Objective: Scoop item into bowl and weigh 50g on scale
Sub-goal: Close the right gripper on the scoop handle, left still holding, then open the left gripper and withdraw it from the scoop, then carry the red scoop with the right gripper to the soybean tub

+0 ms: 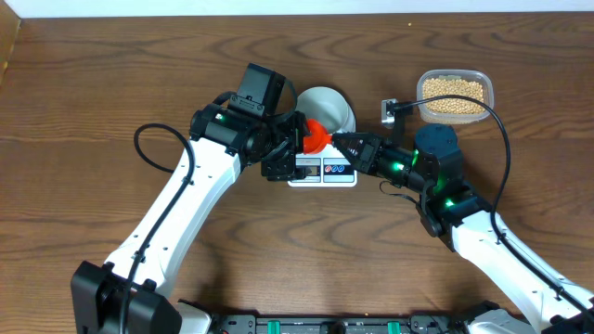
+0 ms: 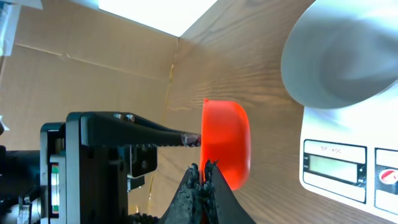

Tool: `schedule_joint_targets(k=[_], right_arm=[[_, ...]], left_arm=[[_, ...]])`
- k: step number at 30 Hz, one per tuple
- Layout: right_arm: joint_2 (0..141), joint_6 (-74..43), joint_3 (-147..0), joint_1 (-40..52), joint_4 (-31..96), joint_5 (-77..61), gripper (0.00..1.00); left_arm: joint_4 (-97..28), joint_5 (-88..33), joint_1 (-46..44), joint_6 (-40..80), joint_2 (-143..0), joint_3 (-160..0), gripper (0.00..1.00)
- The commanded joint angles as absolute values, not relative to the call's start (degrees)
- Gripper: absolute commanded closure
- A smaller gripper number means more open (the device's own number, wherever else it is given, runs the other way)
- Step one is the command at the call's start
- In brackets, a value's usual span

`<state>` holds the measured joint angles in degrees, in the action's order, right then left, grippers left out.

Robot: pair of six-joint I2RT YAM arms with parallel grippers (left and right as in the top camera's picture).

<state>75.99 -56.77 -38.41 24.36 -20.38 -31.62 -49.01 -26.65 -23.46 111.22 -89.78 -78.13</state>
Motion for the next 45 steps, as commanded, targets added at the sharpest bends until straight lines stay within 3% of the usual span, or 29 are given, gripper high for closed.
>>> schedule_joint_targets(k=[1,8,13,27,38,45], right_arm=[[76.03,-55.16,-39.31,24.69,-20.32,-30.11,0.99],[76.03,-53.23,-39.31,24.43,-19.92,-30.04,0.99],[76.03,-50.54,-39.31,22.46,-19.92,-29.93,0.99],[75.22,-44.58,-39.33,15.97,-16.69,-28.56,0.99],[72.93,-40.8,-39.64,14.96,-15.0,-27.94,0.99],[69.21,-31.07,-45.32,14.17,2.2,-19.79,0.99]], left_arm=[[-49.1,-25.91,-23.53,111.5,-88.73,-77.69,0.27],[-46.33,-25.71,-22.24,100.4,-88.27,-77.69,0.27],[-45.93,-20.8,-19.22,81.95,-87.15,-77.69,0.27],[-47.22,-21.56,-11.05,28.18,-80.27,-77.69,0.27],[-47.48,-19.38,-11.05,25.06,-79.72,-77.69,0.26],[-50.59,-8.14,-11.05,25.08,-79.72,-77.69,0.27]])
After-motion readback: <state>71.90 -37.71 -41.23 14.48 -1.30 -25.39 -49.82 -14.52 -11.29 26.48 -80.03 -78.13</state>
